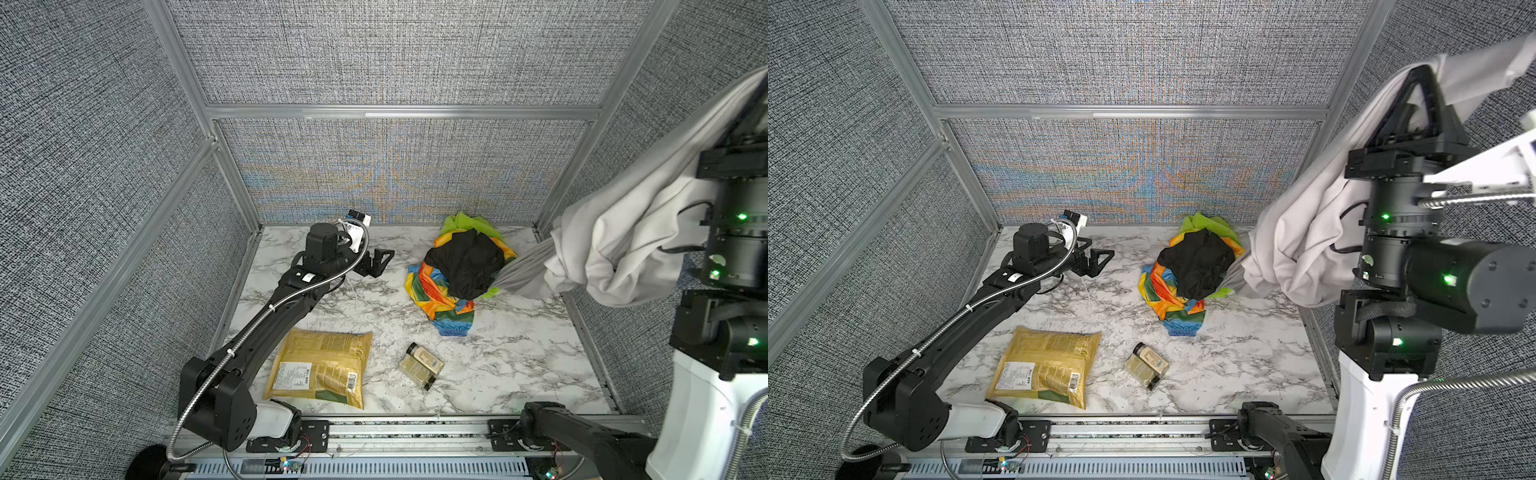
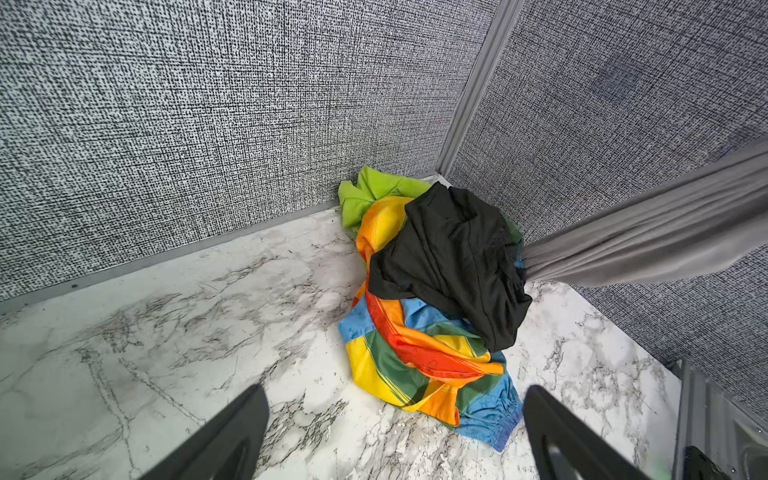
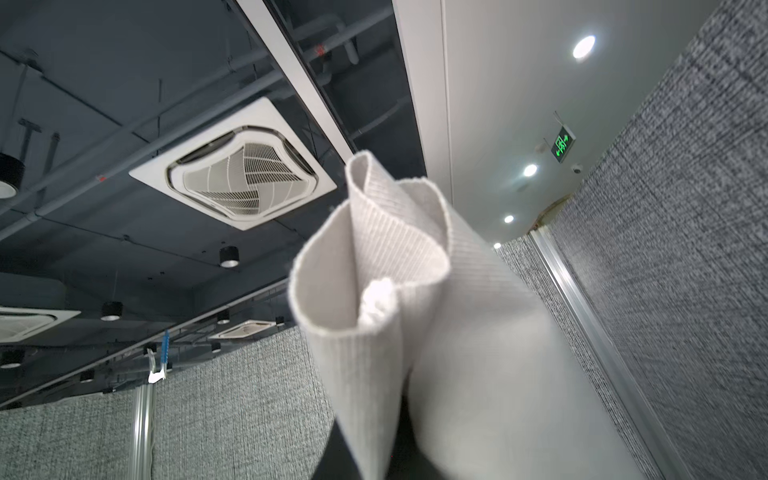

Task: Pick out a specific cloth from the pile
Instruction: 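Lift the grey cloth high with the right gripper, pulling it from the pile, then reach the left gripper to the hanging grey cloth and grasp its lower part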

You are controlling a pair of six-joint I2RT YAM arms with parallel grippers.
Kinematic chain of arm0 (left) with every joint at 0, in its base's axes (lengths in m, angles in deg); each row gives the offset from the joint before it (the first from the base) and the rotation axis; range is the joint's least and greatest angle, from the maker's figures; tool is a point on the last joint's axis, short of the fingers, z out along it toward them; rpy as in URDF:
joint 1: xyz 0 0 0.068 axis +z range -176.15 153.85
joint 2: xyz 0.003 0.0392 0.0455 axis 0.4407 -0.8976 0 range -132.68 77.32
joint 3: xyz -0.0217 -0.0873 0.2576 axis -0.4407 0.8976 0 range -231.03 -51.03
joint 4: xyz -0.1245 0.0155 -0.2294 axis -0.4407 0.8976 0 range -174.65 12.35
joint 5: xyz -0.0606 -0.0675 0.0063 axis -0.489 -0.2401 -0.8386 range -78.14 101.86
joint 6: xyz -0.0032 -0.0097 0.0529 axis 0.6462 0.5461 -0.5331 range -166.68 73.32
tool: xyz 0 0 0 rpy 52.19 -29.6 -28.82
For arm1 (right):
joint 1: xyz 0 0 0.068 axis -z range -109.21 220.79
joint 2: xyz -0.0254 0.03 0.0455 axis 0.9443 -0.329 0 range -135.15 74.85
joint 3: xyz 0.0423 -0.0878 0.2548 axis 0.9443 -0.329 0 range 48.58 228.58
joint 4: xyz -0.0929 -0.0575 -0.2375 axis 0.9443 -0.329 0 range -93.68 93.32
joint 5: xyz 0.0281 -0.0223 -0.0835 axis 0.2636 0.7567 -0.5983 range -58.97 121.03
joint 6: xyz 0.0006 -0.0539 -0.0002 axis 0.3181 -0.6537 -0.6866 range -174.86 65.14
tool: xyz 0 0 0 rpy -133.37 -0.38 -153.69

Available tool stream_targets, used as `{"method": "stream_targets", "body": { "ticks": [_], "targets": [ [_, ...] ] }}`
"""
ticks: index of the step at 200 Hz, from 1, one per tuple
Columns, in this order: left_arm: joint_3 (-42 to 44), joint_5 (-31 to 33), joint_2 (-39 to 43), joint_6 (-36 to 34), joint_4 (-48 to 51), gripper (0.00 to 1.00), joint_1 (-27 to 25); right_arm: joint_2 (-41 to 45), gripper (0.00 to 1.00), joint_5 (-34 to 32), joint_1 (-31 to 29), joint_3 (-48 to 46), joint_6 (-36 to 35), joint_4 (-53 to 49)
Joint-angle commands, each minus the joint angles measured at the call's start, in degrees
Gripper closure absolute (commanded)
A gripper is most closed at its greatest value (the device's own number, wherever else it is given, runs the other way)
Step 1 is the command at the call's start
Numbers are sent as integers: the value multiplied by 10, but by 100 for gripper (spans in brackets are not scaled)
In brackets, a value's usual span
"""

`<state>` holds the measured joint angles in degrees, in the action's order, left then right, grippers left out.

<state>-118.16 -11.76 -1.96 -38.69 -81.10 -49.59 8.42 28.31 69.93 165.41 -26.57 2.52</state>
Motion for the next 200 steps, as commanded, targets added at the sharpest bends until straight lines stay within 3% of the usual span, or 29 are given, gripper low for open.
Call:
{"method": "stream_targets", "body": {
  "ticks": [1, 32, 62, 111, 141, 200],
  "targets": [
    [2, -8, -1, 0, -23, 1, 0, 17, 100, 27, 0, -61, -4, -40],
    [4, -27, -4, -1, -29, 2, 0, 79, 100, 67, 0, -208, 7, -73],
    [45, -116, -7, 11, -115, 3, -13, 120, 100, 80, 0, -294, 17, -88],
    [49, -110, -77, 30, -202, 7, -99, 79, 100, 112, 0, -185, 33, -124],
    [24, -62, -143, 55, -280, 7, -166, 47, 100, 119, 0, -107, 44, -136],
    [-84, -44, -281, 67, -378, 7, -278, 29, 100, 86, 0, -38, 60, -143]
  ]
}}
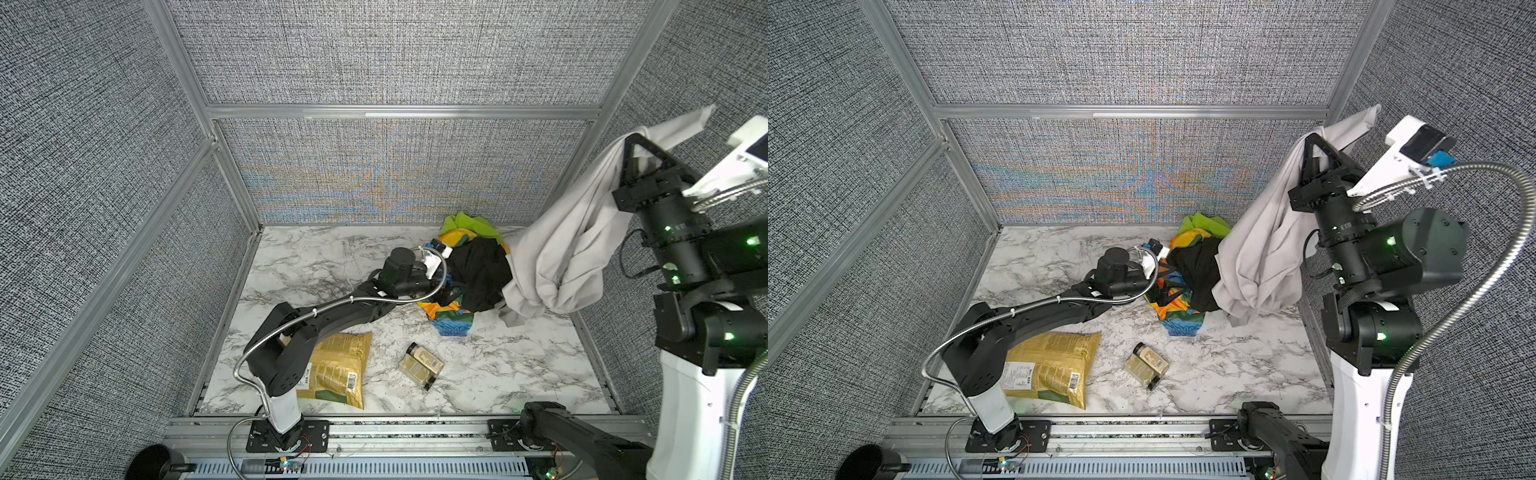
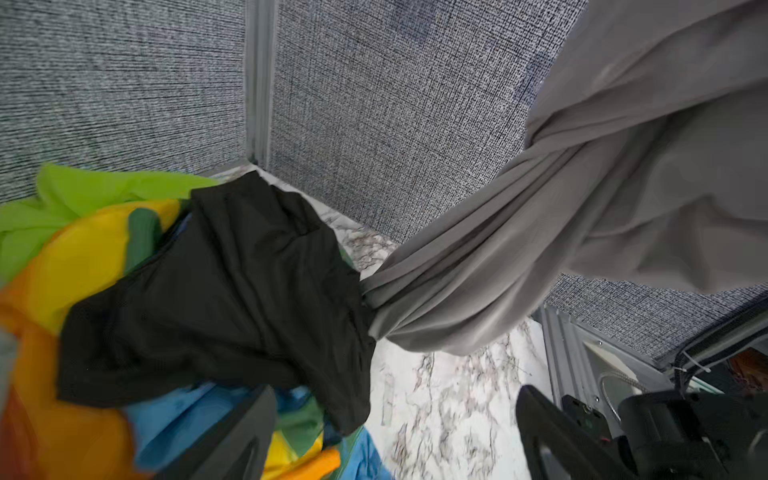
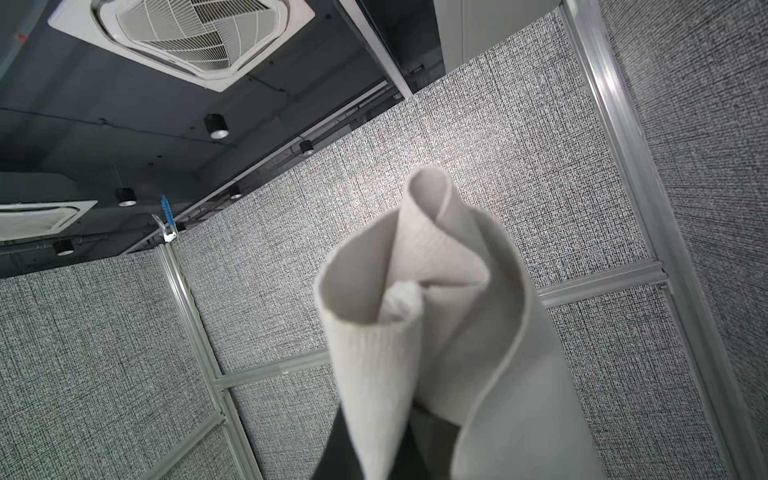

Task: Pick out a specific cloth from the pile
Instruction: 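Reach the left gripper to the hanging grey cloth and grasp its lower part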

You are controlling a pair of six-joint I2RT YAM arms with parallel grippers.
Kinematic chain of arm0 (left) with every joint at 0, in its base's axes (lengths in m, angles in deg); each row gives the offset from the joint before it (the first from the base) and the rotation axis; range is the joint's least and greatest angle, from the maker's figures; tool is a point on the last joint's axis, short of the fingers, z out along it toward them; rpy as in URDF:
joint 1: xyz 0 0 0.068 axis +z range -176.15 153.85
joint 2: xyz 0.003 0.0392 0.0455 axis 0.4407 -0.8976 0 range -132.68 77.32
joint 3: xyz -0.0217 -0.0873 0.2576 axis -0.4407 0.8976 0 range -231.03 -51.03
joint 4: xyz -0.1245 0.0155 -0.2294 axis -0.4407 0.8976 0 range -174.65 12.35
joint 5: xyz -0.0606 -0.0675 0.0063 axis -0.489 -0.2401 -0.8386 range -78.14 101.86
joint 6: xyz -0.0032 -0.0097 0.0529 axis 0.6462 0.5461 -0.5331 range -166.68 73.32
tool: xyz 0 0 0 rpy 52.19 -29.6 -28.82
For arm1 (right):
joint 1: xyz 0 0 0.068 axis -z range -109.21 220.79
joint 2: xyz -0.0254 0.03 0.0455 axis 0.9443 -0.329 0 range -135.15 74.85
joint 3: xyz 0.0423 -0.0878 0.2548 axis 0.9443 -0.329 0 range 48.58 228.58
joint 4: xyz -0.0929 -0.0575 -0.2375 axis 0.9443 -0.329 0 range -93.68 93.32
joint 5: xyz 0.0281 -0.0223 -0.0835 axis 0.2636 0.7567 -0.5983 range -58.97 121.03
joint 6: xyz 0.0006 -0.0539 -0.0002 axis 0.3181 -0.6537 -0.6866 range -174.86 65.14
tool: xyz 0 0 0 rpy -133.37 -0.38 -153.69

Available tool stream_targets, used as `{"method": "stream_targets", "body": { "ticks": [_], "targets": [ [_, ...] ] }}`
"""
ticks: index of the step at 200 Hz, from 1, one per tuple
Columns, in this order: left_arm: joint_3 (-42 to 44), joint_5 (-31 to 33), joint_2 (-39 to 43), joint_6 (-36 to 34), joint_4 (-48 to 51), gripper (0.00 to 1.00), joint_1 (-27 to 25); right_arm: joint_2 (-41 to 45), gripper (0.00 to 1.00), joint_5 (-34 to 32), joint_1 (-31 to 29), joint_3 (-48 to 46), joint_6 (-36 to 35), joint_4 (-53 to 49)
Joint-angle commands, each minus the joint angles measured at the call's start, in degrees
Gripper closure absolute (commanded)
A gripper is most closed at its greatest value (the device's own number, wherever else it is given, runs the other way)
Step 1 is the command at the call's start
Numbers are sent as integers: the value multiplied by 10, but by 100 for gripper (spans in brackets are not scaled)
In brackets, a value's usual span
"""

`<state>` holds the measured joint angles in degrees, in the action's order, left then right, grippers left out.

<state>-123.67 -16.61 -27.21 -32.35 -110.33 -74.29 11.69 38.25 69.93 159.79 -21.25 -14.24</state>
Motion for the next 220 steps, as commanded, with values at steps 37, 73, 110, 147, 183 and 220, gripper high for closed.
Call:
{"method": "stream_targets", "body": {
  "ticks": [37, 73, 110, 147, 183, 220],
  "targets": [
    [-61, 11, -86, 4, -130, 7, -82, -5, 100, -15, 0, 17, 21, 22],
    [-150, 63, -165, -18, -86, 7, -115, -9, 100, -4, -1, 13, 36, 25],
    [-201, 110, -222, 5, -80, 13, -127, -11, 100, 10, 0, 10, 49, 24],
    [-201, 137, -232, 27, -85, 60, -128, -7, 100, 11, 0, 5, 51, 24],
    [-185, 134, -221, 43, -94, 98, -123, 9, 100, 7, 0, -9, 51, 22],
    [-154, 110, -174, 39, -101, 100, -120, 40, 100, -25, -1, -38, 25, -2]
  ]
}}
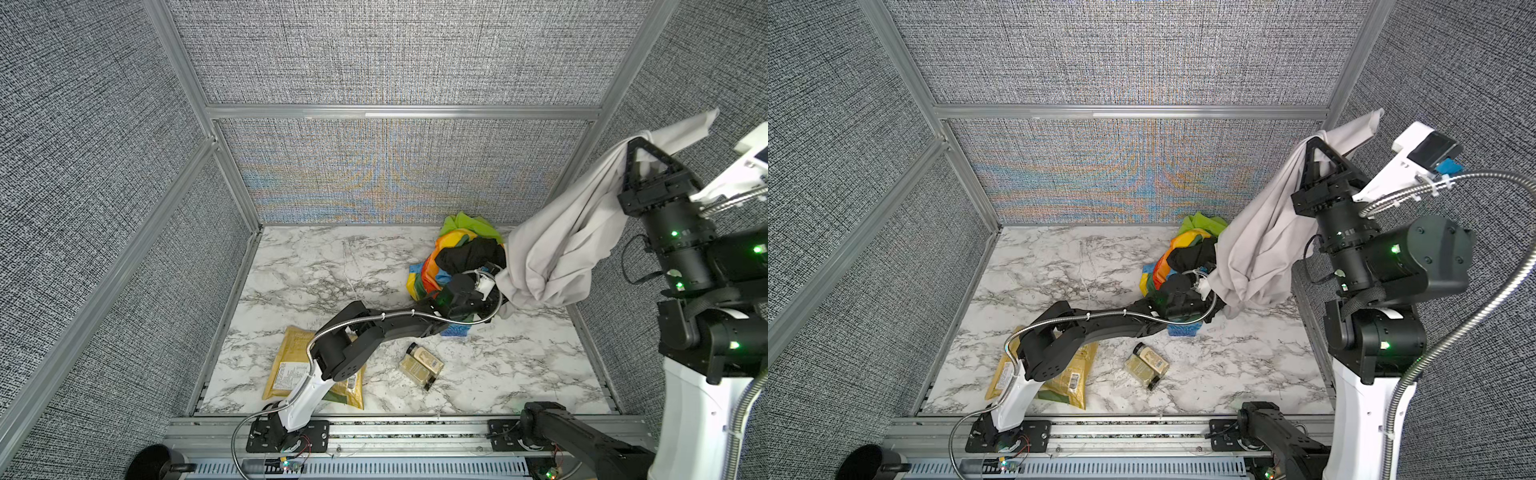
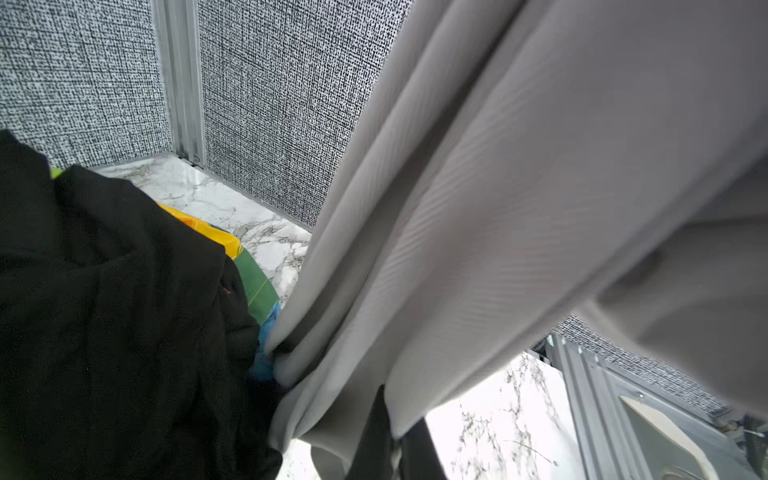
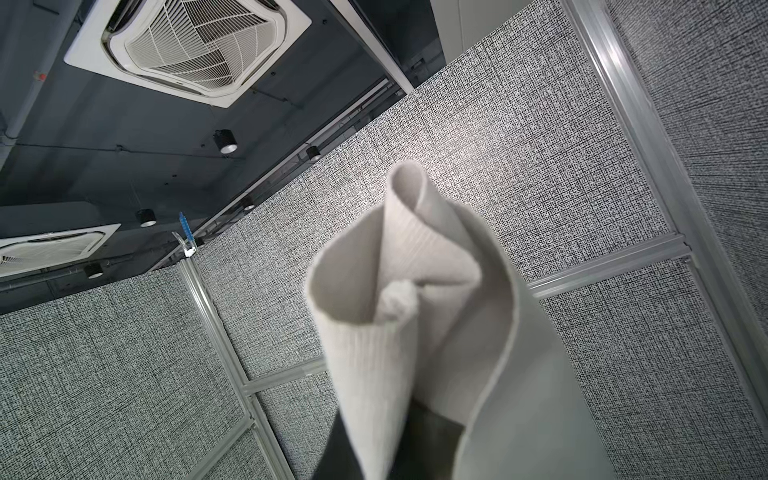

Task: Pick out a specific cloth from the pile
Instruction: 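Reach the left gripper to the hanging grey cloth and grasp its lower part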

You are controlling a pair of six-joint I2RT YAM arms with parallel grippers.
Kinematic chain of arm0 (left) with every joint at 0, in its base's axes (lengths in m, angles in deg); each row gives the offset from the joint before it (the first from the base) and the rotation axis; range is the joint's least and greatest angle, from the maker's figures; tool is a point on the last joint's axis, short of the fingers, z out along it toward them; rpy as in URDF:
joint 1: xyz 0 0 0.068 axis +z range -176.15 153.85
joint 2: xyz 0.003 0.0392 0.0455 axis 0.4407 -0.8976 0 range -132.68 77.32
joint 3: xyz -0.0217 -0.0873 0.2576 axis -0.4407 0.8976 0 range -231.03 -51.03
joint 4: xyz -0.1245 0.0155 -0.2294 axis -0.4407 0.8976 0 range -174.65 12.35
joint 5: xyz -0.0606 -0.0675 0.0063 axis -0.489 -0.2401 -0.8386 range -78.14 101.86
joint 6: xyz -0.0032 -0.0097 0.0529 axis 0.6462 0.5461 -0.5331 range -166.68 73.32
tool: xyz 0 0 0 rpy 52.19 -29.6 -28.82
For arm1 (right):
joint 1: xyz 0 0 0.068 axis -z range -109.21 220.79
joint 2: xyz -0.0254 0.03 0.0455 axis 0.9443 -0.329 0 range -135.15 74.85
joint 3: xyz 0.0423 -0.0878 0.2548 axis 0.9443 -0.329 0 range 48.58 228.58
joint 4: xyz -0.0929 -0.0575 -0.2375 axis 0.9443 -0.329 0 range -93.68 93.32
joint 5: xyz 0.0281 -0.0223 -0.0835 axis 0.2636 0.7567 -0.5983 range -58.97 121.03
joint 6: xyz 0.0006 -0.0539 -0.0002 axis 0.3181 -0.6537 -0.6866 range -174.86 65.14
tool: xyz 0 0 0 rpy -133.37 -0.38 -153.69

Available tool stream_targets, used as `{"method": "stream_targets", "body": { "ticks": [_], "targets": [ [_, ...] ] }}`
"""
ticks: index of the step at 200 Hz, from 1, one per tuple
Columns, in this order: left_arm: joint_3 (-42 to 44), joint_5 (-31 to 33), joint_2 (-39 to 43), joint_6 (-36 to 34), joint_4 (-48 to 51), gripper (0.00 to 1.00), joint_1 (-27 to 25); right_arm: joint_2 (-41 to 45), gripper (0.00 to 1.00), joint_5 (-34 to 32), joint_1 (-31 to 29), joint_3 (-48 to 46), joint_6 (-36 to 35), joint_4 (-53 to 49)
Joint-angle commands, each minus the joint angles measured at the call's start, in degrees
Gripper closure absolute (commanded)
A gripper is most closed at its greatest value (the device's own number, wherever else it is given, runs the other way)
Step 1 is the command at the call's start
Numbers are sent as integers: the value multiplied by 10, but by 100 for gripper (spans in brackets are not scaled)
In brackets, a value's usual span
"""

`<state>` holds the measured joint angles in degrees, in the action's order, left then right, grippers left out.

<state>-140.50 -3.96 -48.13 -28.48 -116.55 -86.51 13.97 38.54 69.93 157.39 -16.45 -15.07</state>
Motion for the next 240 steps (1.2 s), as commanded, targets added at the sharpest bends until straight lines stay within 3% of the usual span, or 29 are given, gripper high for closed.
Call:
{"method": "stream_targets", "body": {
  "ticks": [1, 59, 91, 143, 190, 240],
  "targets": [
    [15, -17, 37, 1, -39, 100, 2, 18, 100, -28, 0, -15, -24, 5],
    [34, -57, 89, 53, -86, 100, 9, 144, 100, -149, 0, -185, -51, -35],
    [9, -60, 99, 55, -91, 100, 0, 172, 100, -171, -1, -245, -49, -54],
    [-100, -77, 93, 46, -58, 100, -10, 185, 100, -178, 0, -276, -54, -43],
    [-277, -89, 37, 17, 66, 100, -9, 187, 100, -171, 0, -299, -62, -60],
    [-403, -100, -3, 26, 97, 100, 18, 186, 100, -165, 0, -314, -65, -66]
  ]
}}
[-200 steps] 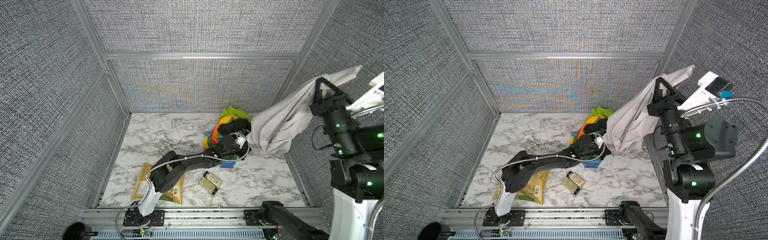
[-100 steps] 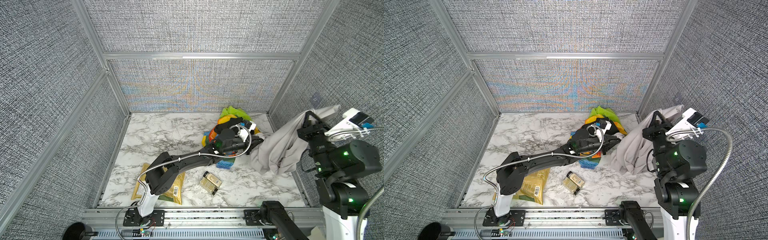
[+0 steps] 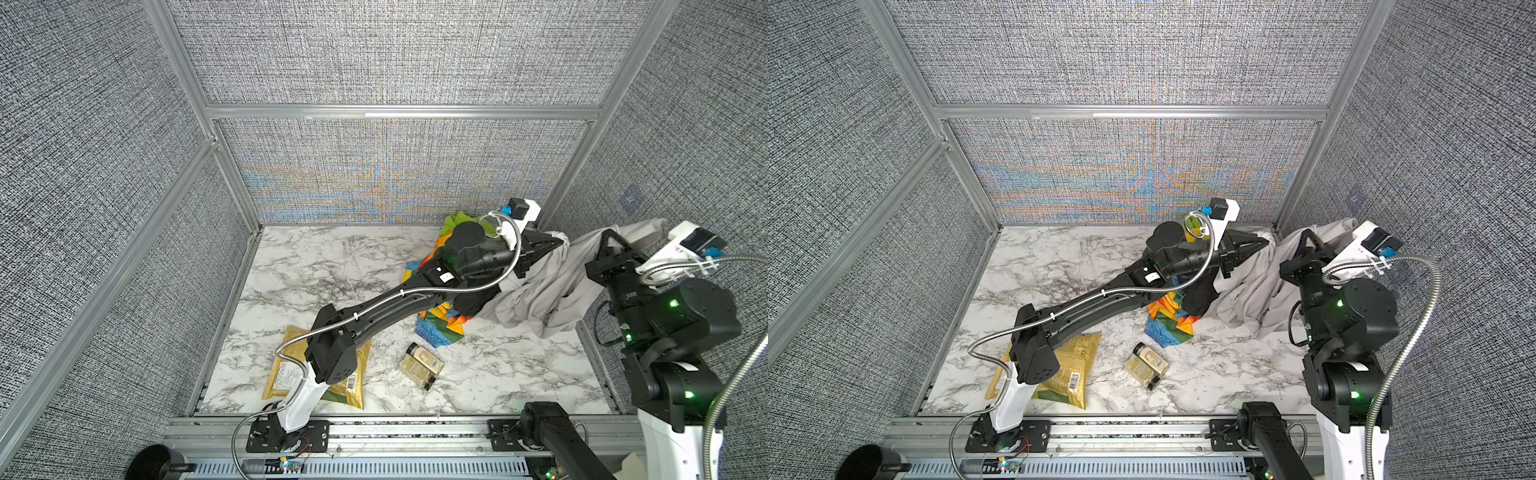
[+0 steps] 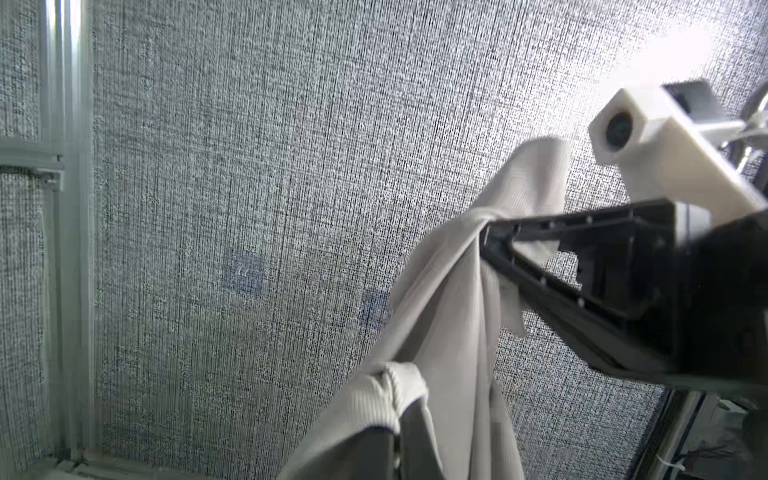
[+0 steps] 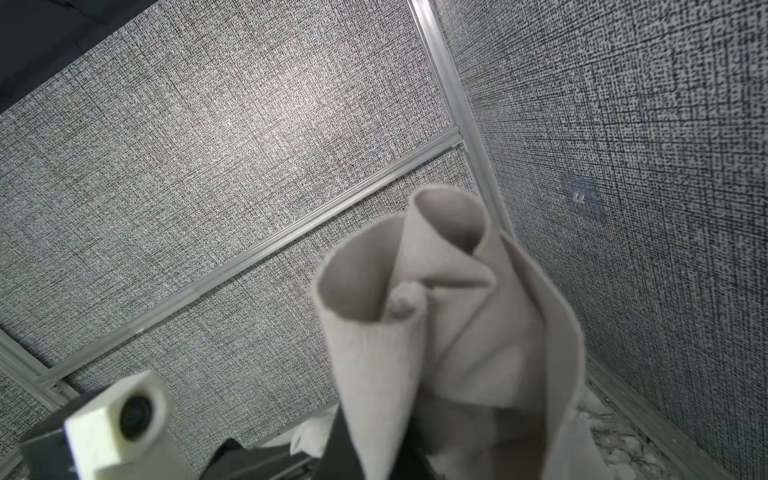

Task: Pick out a specific cloth from the pile
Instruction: 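Lift the grey cloth with the left gripper while the right gripper holds its top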

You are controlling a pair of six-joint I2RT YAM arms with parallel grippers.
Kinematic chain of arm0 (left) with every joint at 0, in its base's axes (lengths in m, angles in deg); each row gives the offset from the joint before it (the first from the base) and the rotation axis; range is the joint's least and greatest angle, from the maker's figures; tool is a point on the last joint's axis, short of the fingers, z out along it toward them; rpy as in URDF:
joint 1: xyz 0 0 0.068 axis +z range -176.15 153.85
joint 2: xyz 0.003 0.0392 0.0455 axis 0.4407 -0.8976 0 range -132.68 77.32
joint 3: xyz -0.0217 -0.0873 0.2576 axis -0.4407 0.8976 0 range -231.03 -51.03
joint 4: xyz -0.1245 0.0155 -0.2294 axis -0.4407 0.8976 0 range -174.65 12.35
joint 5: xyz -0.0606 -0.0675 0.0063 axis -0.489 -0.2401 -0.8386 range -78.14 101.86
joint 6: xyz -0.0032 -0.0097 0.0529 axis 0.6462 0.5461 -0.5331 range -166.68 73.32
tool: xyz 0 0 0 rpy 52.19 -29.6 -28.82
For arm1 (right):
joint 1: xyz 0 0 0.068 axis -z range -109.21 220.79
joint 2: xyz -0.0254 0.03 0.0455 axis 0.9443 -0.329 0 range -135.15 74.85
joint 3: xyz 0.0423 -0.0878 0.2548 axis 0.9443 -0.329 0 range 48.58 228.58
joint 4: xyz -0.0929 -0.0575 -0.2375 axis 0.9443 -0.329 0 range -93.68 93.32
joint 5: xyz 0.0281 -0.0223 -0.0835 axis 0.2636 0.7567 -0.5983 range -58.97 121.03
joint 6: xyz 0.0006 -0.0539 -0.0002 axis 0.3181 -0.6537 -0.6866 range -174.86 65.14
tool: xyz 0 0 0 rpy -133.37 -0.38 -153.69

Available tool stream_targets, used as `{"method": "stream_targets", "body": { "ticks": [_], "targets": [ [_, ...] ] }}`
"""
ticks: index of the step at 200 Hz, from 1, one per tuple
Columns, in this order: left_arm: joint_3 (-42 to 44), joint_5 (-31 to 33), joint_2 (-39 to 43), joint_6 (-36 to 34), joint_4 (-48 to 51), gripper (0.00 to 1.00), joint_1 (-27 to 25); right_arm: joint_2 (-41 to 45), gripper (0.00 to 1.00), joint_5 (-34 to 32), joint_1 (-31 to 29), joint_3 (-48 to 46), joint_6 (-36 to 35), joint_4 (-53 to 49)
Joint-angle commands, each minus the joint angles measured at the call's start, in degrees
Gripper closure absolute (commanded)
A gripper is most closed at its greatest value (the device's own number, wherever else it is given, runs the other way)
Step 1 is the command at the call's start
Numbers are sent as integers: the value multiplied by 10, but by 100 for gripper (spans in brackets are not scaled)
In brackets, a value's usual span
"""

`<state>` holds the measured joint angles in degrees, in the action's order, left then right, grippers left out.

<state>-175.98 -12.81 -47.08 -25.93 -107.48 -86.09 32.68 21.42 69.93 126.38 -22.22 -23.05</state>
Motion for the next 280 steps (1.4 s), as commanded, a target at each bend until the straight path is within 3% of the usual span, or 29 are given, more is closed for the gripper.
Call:
{"method": "stream_targets", "body": {
  "ticks": [1, 45, 103, 152, 209, 280],
  "targets": [
    [-51, -12, -15, 1, 7, 100, 14, -2, 100, 6, 0, -4, -7, 14],
    [-182, -19, -50, -3, 48, 100, 34, -4, 100, 26, 0, -19, 1, 22],
    [-143, -12, 22, -10, 54, 100, 78, -28, 100, 149, -1, -12, -1, 66],
    [-136, -49, 84, 32, 113, 100, 149, -104, 100, 232, -14, 74, 30, 100],
    [-119, -51, 170, 27, 207, 100, 226, -189, 100, 194, -126, 140, 11, 133],
    [-30, -67, 251, 7, 262, 100, 311, -311, 100, 113, -292, 205, -38, 145]
  ]
}}
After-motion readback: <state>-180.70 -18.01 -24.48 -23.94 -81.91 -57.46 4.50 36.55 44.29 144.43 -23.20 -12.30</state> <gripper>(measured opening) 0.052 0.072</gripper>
